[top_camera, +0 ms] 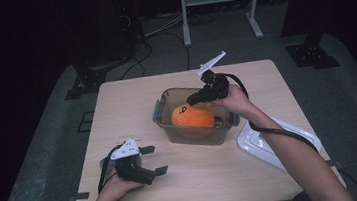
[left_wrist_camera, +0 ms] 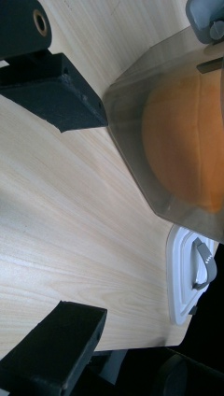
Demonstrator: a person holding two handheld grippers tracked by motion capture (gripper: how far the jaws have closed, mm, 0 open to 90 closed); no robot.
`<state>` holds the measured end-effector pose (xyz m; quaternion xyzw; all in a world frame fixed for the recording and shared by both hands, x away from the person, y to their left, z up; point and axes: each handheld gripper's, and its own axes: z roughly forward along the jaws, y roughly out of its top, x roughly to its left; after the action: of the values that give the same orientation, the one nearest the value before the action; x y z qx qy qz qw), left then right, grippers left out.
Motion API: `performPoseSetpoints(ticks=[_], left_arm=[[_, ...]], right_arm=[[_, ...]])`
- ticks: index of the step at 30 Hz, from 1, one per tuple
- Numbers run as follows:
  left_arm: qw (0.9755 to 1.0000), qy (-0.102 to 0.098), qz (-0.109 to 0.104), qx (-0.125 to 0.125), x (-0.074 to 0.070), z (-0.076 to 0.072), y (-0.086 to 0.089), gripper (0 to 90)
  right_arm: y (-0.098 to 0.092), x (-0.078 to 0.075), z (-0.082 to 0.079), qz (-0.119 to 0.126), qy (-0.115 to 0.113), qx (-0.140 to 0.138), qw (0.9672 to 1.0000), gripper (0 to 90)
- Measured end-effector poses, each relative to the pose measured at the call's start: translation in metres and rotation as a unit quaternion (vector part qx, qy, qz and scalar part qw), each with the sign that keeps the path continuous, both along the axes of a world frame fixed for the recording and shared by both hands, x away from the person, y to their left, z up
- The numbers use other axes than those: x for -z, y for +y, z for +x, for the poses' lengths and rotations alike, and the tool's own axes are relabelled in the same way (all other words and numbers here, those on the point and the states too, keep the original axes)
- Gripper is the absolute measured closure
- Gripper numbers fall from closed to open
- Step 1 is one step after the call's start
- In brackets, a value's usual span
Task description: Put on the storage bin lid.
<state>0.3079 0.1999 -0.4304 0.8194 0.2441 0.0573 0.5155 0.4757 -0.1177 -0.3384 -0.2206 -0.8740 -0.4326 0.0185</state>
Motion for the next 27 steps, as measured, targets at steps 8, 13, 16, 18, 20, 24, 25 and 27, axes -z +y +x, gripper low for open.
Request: performPoseSetpoints(ticks=[8, 13, 16, 18, 20, 24, 25, 27], left_arm=[[1.0, -0.002, -0.001, -0.003, 0.0, 0.0, 0.001, 7.5], [1.0, -0.002, -0.001, -0.003, 0.0, 0.0, 0.0, 7.5], [1.0, -0.002, 0.0, -0.002, 0.0, 0.0, 0.0, 7.5], [1.0, -0.001, 0.0, -0.003, 0.0, 0.0, 0.0, 7.5], [1.0, -0.002, 0.0, -0.003, 0.0, 0.0, 0.0, 7.5], [1.0, 0.001, -0.008, -0.004, 0.0, 0.0, 0.0, 7.5], [1.0, 0.001, -0.005, -0.004, 0.0, 0.0, 0.0, 7.5], [1.0, 0.0, -0.003, -0.004, 0.0, 0.0, 0.0, 7.5]], right_arm=[[-0.017, -0.008, -0.009, 0.021, -0.003, 0.0, 0.9998, 73.1], [-0.031, -0.01, -0.016, 0.029, -0.001, 0.001, 0.9996, 69.3], [-0.04, -0.01, -0.02, 0.033, -0.003, 0.005, 0.9994, 66.5], [-0.046, -0.011, -0.022, 0.038, -0.003, 0.009, 0.9992, 65.4], [-0.053, -0.011, -0.024, 0.043, -0.001, 0.013, 0.999, 64.2], [-0.066, -0.011, -0.029, 0.051, -0.004, 0.022, 0.9985, 60.0], [-0.068, -0.01, -0.03, 0.052, -0.005, 0.023, 0.9984, 59.3], [-0.075, -0.01, -0.033, 0.055, -0.006, 0.025, 0.9982, 57.9]])
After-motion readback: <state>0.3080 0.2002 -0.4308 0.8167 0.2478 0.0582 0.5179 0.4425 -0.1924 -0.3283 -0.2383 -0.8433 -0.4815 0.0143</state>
